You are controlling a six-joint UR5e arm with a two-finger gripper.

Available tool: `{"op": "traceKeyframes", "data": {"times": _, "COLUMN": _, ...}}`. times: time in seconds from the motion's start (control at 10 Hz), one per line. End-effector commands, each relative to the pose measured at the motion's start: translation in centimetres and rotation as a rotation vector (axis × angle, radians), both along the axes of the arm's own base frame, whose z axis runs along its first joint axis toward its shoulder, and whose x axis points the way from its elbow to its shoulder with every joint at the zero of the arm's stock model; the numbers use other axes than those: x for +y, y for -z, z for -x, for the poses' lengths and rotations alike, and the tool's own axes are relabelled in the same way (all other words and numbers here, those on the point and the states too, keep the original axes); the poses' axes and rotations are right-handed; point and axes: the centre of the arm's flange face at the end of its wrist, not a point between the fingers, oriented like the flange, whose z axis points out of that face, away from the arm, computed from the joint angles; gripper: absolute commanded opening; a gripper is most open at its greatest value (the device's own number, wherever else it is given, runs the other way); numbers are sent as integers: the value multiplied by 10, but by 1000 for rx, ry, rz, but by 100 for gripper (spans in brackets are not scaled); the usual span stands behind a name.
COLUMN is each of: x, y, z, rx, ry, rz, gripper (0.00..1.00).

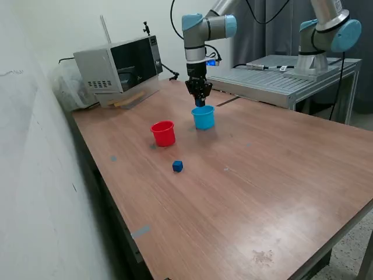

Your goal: Place red objects in the red bin, and blue objects in the blue bin.

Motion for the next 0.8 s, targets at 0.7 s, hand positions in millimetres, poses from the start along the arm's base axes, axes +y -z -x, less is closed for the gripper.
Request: {"op": "traceKeyframes", "data": {"times": 0.7, "x": -102, "y": -50, "z": 41, "rx": 104, "ry": -279, "rz": -65, "gripper": 100}}
